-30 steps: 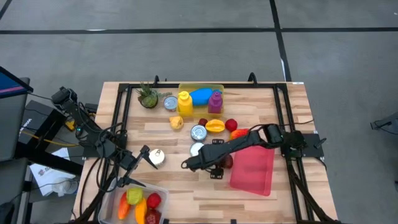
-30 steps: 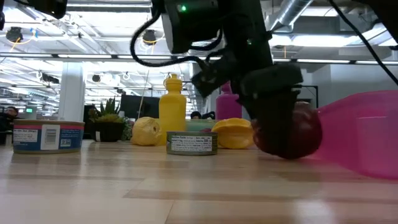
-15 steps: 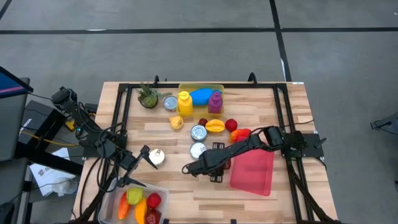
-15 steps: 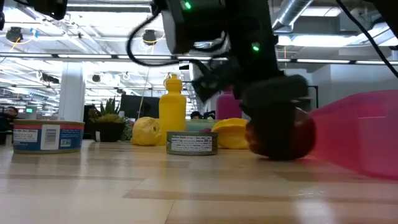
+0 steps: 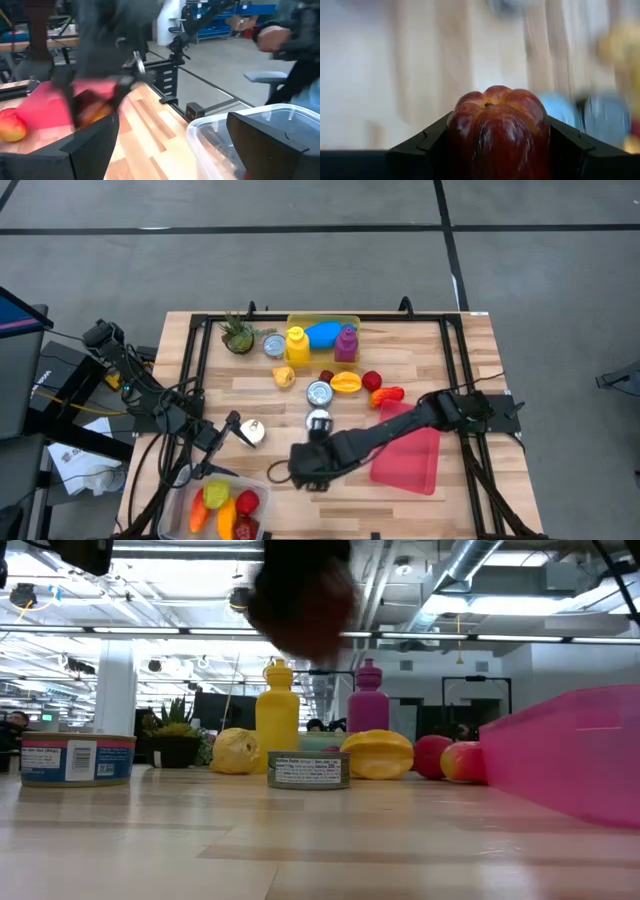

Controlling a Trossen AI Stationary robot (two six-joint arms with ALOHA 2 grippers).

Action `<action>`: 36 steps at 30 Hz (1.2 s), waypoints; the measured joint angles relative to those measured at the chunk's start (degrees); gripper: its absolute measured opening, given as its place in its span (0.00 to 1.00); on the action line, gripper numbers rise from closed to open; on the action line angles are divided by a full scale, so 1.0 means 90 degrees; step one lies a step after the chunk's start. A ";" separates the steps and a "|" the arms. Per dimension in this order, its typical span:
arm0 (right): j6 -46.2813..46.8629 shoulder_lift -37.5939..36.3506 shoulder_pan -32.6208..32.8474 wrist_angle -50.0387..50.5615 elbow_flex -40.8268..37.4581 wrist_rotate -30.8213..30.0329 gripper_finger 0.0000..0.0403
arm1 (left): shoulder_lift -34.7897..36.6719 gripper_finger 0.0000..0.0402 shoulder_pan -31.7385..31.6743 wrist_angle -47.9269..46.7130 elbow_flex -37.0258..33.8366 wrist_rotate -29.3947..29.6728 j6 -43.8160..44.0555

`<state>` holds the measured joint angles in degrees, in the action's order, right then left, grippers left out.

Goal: Pick & Place Food Item
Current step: Put the red apple into the white bin

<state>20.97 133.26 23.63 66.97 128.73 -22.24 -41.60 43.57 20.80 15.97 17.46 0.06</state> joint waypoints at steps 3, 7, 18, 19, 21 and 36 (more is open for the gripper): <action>-0.0517 -0.0008 0.0192 -0.0887 0.0403 -0.0269 0.57 | 0.0000 0.90 0.0000 0.0009 0.0000 0.0135 0.0019; -0.1277 -0.0008 0.0342 -0.2163 0.0578 -0.0378 0.57 | 0.0000 0.90 0.0000 0.0012 0.0000 0.0262 0.0021; -0.2687 0.0327 0.0170 -0.5184 0.0567 0.1193 0.57 | -0.0002 0.90 0.0000 0.0019 0.0000 0.0449 -0.0008; -0.2720 0.0349 0.0138 -0.5204 0.0550 0.1396 0.57 | 0.0000 0.89 0.0000 0.0019 0.0000 0.0453 -0.0008; -0.2724 0.0523 0.0049 -0.5563 0.0556 0.1875 0.57 | 0.0000 0.88 0.0000 0.0015 0.0000 0.0449 -0.0018; -0.2664 0.0857 -0.0123 -0.5732 0.0551 0.2835 0.85 | 0.0036 0.84 0.0002 -0.0051 0.0002 0.0439 -0.0023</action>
<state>-3.01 140.97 22.53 15.38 133.69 3.27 -41.28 43.59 20.34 15.99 21.41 -0.14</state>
